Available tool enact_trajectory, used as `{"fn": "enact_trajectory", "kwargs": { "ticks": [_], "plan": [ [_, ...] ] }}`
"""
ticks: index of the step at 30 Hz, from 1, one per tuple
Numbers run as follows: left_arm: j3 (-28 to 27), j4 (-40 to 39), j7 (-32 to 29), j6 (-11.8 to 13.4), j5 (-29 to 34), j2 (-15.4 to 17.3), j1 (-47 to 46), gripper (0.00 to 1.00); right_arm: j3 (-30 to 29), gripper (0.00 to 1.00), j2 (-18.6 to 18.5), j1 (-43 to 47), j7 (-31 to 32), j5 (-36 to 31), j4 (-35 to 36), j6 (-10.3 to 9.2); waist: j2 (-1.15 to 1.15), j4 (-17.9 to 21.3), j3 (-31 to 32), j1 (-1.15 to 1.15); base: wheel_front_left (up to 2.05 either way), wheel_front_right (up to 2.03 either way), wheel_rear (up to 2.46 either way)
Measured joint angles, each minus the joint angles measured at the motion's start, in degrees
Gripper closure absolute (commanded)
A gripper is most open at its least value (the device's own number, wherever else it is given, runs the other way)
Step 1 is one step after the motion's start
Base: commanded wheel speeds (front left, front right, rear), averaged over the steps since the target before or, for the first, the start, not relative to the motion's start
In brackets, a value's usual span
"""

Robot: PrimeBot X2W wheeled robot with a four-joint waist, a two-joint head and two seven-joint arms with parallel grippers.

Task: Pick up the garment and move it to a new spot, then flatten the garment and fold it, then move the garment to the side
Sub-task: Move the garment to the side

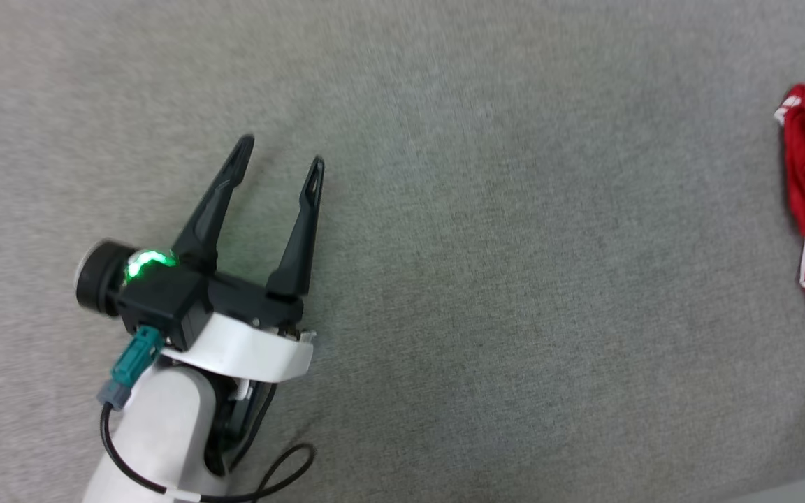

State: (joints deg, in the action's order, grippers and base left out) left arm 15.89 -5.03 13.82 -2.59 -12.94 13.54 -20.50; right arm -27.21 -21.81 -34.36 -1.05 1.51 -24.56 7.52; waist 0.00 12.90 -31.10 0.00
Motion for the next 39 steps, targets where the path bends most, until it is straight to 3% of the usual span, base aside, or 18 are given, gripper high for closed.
{"fn": "enact_trajectory", "kwargs": {
  "ticks": [9,22,32,39],
  "plan": [
    [-2.12,4.09,1.08,2.34,-2.14,-3.3,6.34,0.0,7.32,0.0,6.14,12.63,-6.01,3.48,10.45,0.0,0.0,-3.25,9.42,-0.01,0.0,0.0,0.0],
    [-6.7,6.86,1.24,3.48,-2.29,-5.13,16.09,0.0,19.73,0.0,14.64,29.58,-5.43,9.76,20.87,0.0,0.0,-10.55,21.52,-0.02,0.0,0.0,0.0],
    [-8.4,7.97,1.24,2.58,-1.32,-4.75,24.09,0.0,23.16,0.0,17.24,42.27,-0.67,9.49,32.54,-0.01,0.0,-13.37,30.41,-0.02,0.0,0.0,0.0],
    [-8.36,8.31,1.24,2.04,-0.92,-5.32,26.2,0.0,23.28,0.0,18.18,47.55,2.15,8.62,38.2,-0.01,0.0,-13.24,32.64,-0.02,0.0,0.0,0.0]
  ]
}}
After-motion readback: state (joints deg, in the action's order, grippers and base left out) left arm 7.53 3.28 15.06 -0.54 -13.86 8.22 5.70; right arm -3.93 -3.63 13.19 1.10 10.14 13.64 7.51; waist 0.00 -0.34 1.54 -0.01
